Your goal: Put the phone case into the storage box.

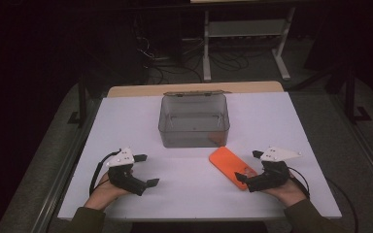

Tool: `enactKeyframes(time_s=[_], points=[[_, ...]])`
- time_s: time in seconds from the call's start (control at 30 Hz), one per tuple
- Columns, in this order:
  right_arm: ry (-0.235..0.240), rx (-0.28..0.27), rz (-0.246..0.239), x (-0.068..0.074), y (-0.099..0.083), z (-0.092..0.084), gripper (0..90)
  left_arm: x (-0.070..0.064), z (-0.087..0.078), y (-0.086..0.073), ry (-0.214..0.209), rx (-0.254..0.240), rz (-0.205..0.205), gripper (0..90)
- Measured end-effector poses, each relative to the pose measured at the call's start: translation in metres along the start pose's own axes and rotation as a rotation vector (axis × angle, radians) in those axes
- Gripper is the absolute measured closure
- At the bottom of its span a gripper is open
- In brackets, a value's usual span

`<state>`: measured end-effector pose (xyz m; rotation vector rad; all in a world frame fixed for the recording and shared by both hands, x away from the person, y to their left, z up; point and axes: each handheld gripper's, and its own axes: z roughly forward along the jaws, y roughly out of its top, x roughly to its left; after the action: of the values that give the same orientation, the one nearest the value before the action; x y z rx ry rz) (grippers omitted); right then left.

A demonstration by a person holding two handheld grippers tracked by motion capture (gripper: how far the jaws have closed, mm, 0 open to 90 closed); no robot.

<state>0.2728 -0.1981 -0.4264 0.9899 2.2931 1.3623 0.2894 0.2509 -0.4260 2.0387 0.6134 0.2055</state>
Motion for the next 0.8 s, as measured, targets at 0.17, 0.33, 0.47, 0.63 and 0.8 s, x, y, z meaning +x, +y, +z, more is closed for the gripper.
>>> enactKeyframes(time_s=[0.17, 0.33, 0.47, 0.63, 0.8], points=[[-0.007, 0.004, -0.001, 0.0, 0.002, 0.001, 0.0, 0.0, -0.001, 0.0, 0.004, -0.01, -0.006, 0.0], [-0.001, 0.01, 0.005, 0.0, 0.003, 0.003, 0.0, 0.001, -0.003, 0.0, 0.01, -0.02, -0.004, 0.0], [0.002, 0.008, 0.01, -0.001, 0.006, 0.005, 0.0, 0.002, -0.003, 0.0, 0.012, -0.03, -0.012, 0.0], [0.003, -0.002, 0.013, -0.002, 0.011, 0.006, 0.0, 0.001, -0.004, 0.001, 0.012, -0.031, -0.004, 0.0], [0.003, 0.003, 0.018, -0.003, 0.015, 0.009, 0.0, 0.002, -0.004, 0.001, 0.013, -0.03, -0.01, 0.0]])
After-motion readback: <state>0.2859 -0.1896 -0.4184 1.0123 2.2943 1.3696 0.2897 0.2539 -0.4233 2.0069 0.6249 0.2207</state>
